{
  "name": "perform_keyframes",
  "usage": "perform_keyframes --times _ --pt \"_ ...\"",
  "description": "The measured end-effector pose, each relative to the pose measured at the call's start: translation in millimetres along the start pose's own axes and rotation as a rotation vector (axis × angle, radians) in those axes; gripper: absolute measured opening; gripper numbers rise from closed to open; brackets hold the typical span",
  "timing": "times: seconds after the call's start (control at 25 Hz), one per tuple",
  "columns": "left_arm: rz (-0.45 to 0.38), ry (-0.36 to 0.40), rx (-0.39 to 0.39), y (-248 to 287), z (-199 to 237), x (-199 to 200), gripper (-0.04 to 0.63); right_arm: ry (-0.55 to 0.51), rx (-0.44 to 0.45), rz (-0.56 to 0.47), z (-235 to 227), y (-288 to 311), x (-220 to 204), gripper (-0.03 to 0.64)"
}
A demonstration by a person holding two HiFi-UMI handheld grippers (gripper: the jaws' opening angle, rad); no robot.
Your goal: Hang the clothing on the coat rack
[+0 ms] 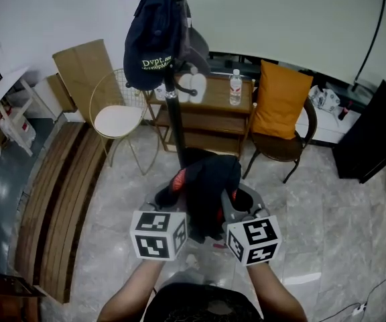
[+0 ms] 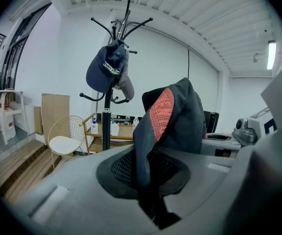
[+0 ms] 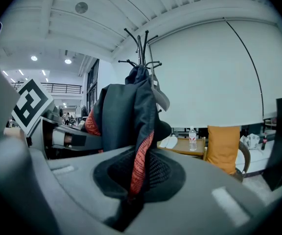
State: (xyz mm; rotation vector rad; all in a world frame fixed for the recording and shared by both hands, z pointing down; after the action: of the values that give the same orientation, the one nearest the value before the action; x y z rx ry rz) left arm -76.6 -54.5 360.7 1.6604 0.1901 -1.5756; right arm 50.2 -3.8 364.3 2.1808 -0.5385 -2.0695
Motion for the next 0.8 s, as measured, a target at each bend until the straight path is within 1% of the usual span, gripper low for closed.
perform_keyframes --times 0.24,0.8 --pt "-0.015 -0.012 -0.026 12 25 12 0.035 -0.024 -0.024 0.01 8 22 11 0.018" --pt "-0.041 -0.001 -0.095 33 70 39 0.035 -0.031 -0.104 -0.004 12 70 38 0.018"
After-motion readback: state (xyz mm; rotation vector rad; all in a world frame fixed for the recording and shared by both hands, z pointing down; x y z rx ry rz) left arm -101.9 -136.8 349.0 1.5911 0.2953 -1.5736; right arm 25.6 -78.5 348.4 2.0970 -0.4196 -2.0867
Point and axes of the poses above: the fingertips, and each gripper's own axes: y forward along the fingers, z to its left, x out of its top, the point moved 4 cm from there along -y, backward along the fingers, and after that the axes turned 5 degrees about z, right-handed, at the moved point
